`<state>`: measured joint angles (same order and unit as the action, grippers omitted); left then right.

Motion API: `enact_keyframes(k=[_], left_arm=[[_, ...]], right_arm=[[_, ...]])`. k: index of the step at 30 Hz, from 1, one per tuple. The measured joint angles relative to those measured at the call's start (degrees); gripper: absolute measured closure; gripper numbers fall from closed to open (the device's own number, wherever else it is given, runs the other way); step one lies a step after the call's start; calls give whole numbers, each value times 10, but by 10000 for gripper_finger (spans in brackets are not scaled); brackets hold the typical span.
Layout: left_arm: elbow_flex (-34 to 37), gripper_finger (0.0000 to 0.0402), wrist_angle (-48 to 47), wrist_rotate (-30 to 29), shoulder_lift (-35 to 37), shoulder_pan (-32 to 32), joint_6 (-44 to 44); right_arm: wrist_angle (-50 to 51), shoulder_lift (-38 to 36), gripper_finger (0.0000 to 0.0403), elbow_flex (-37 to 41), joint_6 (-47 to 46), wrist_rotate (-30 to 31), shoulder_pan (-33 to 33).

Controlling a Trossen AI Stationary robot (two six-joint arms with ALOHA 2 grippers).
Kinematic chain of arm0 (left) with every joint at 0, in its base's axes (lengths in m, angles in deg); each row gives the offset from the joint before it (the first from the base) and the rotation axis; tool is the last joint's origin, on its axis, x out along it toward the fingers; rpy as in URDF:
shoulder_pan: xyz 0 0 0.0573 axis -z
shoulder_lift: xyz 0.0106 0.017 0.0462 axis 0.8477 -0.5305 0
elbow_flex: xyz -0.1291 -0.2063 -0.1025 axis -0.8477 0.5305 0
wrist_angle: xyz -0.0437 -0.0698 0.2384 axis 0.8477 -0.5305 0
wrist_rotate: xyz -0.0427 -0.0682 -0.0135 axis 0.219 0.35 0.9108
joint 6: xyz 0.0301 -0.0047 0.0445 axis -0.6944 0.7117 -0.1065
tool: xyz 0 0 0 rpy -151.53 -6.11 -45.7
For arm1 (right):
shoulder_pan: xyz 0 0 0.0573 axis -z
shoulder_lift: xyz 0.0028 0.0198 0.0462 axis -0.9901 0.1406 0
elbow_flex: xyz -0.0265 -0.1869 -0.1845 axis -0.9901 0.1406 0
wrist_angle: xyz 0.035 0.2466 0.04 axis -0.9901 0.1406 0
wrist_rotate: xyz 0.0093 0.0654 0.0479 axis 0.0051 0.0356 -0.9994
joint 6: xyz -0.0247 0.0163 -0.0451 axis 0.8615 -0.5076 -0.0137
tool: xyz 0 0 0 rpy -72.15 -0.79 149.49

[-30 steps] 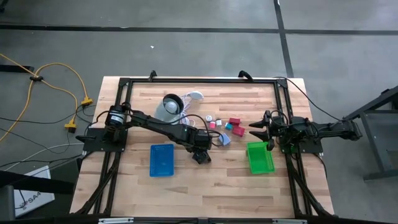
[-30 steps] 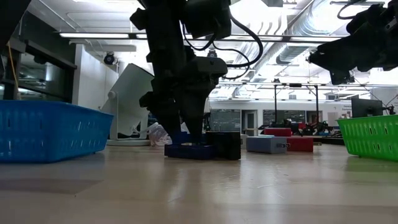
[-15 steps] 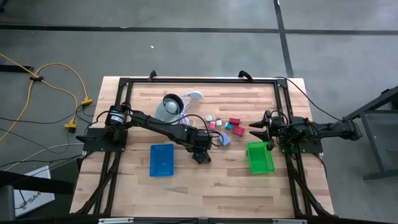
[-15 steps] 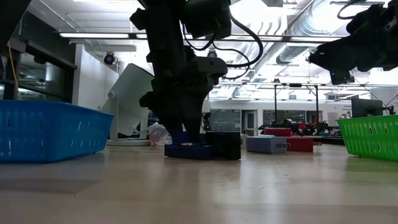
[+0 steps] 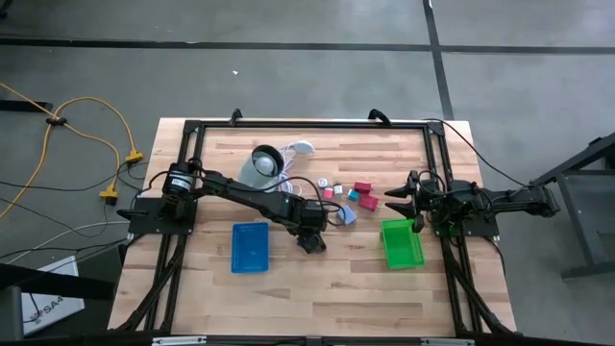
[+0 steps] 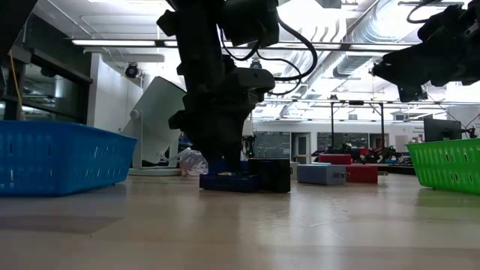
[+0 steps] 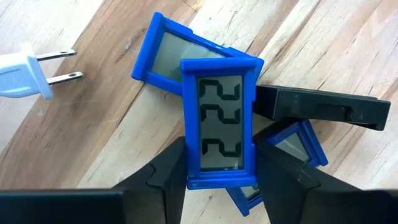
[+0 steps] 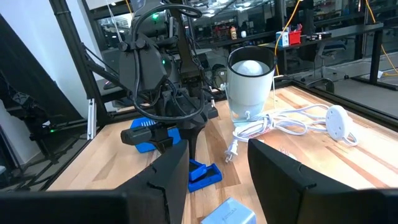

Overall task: Pick & Place Office items
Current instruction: Put the blue digital timer into the blue bin

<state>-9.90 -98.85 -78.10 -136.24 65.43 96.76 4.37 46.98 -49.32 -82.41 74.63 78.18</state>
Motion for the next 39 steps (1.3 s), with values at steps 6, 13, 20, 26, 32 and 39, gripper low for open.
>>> enact_keyframes(k=[6, 13, 20, 26, 32, 39], left_arm=[[0, 248, 0, 0, 0, 0, 0], [0, 248, 0, 0, 0, 0, 0], [0, 248, 0, 0, 0, 0, -1], [0, 248, 2, 1, 11, 0, -16], [0, 248, -8, 1, 35, 0, -22], [0, 248, -61, -18, 86, -5, -28]], right_arm=[[0, 0, 250, 0, 0, 0, 0], [0, 0, 250, 0, 0, 0, 0], [0, 0, 250, 0, 0, 0, 0], [0, 0, 250, 0, 0, 0, 0], [0, 0, 250, 0, 0, 0, 0], [0, 1, 250, 0, 0, 0, 0]])
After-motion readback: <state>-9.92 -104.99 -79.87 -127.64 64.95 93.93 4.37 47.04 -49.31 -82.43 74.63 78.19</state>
